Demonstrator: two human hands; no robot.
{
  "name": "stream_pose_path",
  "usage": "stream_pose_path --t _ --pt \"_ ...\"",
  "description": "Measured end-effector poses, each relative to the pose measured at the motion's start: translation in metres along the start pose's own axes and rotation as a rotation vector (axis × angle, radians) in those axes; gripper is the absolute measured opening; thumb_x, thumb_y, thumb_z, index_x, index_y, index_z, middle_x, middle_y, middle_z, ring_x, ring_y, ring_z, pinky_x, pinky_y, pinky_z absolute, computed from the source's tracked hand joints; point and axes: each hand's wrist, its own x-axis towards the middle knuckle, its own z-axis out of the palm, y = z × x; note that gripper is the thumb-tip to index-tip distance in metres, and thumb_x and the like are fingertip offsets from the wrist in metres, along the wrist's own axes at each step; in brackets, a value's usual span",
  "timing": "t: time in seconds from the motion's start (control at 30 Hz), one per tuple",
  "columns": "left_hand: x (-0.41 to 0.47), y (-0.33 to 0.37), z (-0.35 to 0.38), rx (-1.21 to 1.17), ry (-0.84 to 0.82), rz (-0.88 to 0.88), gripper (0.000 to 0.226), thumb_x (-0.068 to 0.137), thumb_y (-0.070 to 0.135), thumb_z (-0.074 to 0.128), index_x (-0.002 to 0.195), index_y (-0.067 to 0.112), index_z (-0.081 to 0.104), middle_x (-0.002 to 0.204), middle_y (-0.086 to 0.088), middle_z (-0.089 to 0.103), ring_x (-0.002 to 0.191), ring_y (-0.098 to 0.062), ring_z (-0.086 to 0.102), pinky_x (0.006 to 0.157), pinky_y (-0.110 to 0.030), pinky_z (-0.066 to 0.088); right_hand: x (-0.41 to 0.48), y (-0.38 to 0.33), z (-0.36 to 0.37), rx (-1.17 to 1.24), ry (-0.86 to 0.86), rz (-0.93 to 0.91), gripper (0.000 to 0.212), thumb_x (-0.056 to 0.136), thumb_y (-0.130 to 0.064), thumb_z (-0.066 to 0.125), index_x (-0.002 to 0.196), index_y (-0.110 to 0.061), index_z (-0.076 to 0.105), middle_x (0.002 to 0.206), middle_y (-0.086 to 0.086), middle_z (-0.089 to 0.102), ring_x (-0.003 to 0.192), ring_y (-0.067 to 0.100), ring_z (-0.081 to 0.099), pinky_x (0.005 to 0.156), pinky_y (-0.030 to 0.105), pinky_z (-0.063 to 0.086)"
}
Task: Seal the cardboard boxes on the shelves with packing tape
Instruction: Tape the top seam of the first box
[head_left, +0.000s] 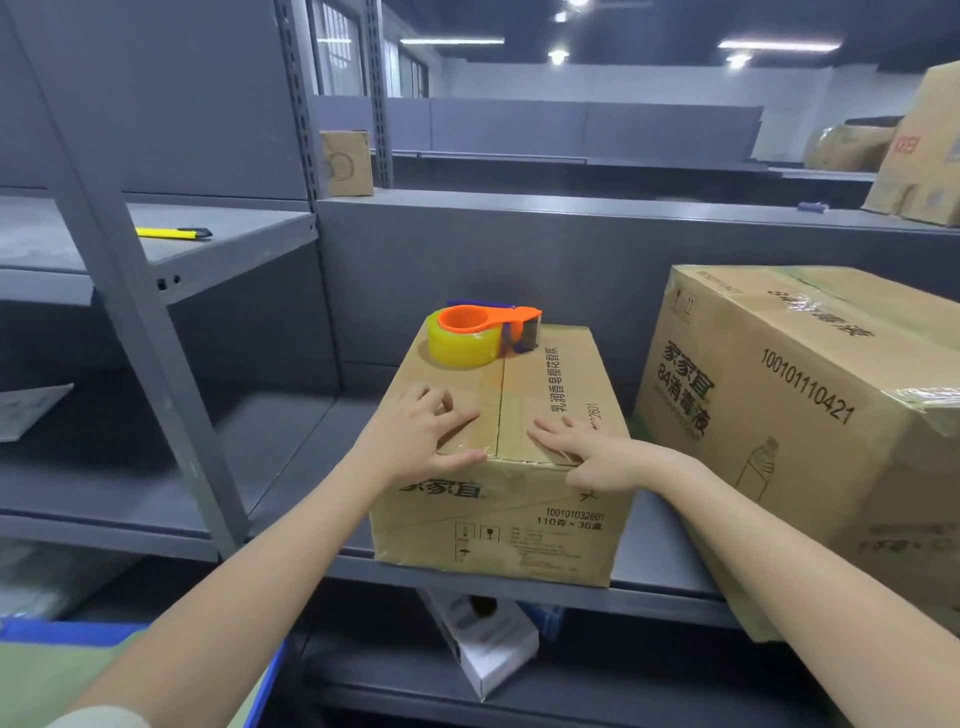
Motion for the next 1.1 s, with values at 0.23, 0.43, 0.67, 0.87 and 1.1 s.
stream_pose_path --t 0.23,0.43,0.67,0.87,1.1 --pt "0.006 -0.007 0.003 -0.185 -0.036 -0.025 0.076 0.077 0.081 0.016 0.132 0.037 0.047 0.115 0.007 0.046 0.111 -0.013 0.039 0.099 -0.033 0.031 0.009 0.012 -0.008 0.004 -0.088 -0.046 0.079 0.088 -0.013 0.047 0.15 -0.032 0.002 0.157 -0.012 -0.008 0.143 0.015 -0.014 0.114 0.039 -0.011" --pt "0.064 -0.02 0.003 -0.134 0.15 -0.121 0.045 0.092 0.034 0.05 0.126 0.005 0.049 0.126 -0.01 0.054 0.114 -0.025 0.048 0.097 -0.032 0.033 0.011 0.021 0.002 0.028 0.105 -0.105 0.062 0.091 -0.061 0.035 0.147 -0.038 0.019 0.156 -0.017 0.007 0.144 0.011 -0.002 0.115 0.038 -0.001" --pt "0.134 -0.013 0.01 -0.226 0.004 -0.405 0.05 0.096 0.036 0.044 0.139 0.012 0.032 0.141 -0.005 0.041 0.128 -0.027 0.038 0.105 -0.064 0.018 0.014 0.029 0.013 -0.009 0.293 -0.135 0.056 0.085 -0.072 0.026 0.138 -0.053 0.028 0.151 -0.024 0.021 0.133 0.008 0.015 0.111 0.036 0.009" --pt "0.149 -0.016 0.027 -0.189 0.036 -0.407 0.032 0.096 0.036 0.046 0.111 0.008 0.051 0.116 -0.008 0.057 0.117 -0.028 0.042 0.089 -0.044 0.044 0.02 0.034 0.018 -0.014 0.346 -0.164 0.071 0.074 -0.083 0.012 0.137 -0.056 0.027 0.151 -0.025 0.022 0.129 0.005 0.016 0.105 0.029 0.006" --pt "0.141 -0.008 0.009 -0.296 0.074 -0.425 0.021 0.095 0.032 0.047 0.088 0.012 0.044 0.098 -0.009 0.054 0.096 -0.027 0.05 0.071 -0.037 0.041 0.023 0.038 0.022 -0.023 0.392 -0.188 0.073 0.072 -0.085 0.01 0.137 -0.056 0.028 0.149 -0.028 0.022 0.127 0.004 0.018 0.104 0.029 0.007"
